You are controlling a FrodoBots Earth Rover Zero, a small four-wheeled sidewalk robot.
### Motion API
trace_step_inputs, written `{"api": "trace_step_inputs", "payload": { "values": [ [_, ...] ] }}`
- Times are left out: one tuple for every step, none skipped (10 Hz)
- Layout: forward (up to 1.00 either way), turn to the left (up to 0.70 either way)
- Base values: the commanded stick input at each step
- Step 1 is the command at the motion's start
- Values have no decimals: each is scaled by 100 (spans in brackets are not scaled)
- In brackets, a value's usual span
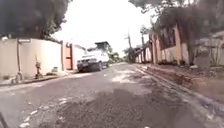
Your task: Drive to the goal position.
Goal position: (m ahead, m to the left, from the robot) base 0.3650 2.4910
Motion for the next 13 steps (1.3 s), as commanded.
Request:
{"api": "trace_step_inputs", "payload": {
  "values": [
    [70,0],
    [70,0],
    [70,0],
    [70,0],
    [70,0],
    [70,0],
    [70,0],
    [70,0],
    [70,0],
    [70,0],
    [70,0],
    [70,0],
    [70,-4]
  ]
}}
